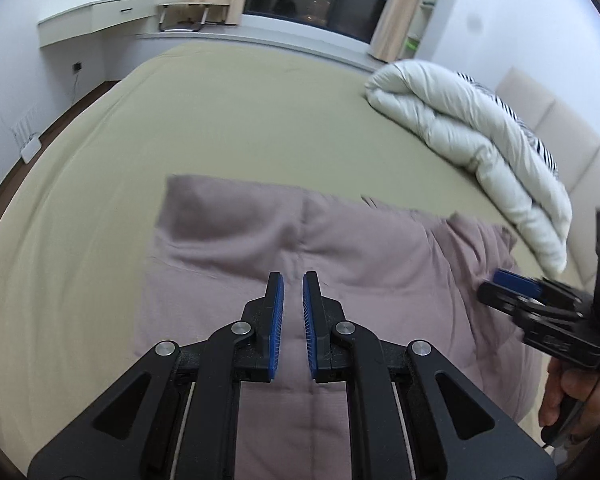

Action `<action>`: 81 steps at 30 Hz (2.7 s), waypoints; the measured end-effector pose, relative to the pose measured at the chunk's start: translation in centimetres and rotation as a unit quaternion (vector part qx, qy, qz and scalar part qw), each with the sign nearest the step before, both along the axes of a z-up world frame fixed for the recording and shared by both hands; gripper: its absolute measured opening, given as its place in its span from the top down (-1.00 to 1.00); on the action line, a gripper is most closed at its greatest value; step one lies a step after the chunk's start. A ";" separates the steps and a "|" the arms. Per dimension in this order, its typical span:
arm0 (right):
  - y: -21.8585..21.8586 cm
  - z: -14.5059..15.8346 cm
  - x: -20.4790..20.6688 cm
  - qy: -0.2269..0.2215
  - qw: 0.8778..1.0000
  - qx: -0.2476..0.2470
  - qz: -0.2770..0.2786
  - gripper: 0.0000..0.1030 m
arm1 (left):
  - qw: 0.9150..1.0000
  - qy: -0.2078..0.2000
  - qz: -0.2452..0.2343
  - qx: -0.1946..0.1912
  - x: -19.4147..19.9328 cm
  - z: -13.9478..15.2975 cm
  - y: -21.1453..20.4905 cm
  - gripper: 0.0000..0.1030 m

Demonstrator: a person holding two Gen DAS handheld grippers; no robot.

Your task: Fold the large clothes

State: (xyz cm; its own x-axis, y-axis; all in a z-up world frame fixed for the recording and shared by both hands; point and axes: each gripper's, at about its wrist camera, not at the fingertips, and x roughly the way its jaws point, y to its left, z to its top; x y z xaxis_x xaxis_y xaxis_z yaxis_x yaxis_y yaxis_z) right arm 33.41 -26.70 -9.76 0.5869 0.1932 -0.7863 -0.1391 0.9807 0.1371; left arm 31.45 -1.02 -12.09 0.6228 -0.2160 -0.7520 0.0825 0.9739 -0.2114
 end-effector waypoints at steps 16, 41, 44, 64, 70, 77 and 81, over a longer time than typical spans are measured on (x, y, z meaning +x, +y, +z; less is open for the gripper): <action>-1.4 -8.7 9.2 0.040 0.997 -0.011 -0.058 0.37 | 0.998 0.029 0.002 0.058 5.8 -10.4 -6.3 0.82; -3.1 -11.9 10.8 0.000 0.996 0.048 -0.070 0.36 | 0.996 0.004 0.009 0.085 10.4 -16.8 -7.7 0.82; -3.3 -12.0 10.6 -0.005 0.996 0.057 -0.070 0.36 | 0.996 0.000 0.009 0.090 10.0 -16.8 -7.5 0.82; -5.7 -5.4 3.6 -0.092 0.990 -0.028 -0.107 -0.31 | 0.994 -0.040 -0.026 0.102 3.2 -10.7 -9.1 0.81; -11.7 -9.7 2.0 -0.046 0.987 0.002 -0.155 -0.30 | 0.993 -0.021 -0.025 0.110 4.7 -13.2 -10.0 0.82; -13.1 -11.7 3.3 -0.047 0.986 0.040 -0.156 -0.36 | 0.995 -0.022 -0.022 0.090 6.4 -15.5 -9.4 0.82; -14.9 -12.5 4.2 -0.042 0.982 0.087 -0.160 -0.37 | 0.998 -0.016 -0.028 0.062 7.3 -15.6 -8.5 0.82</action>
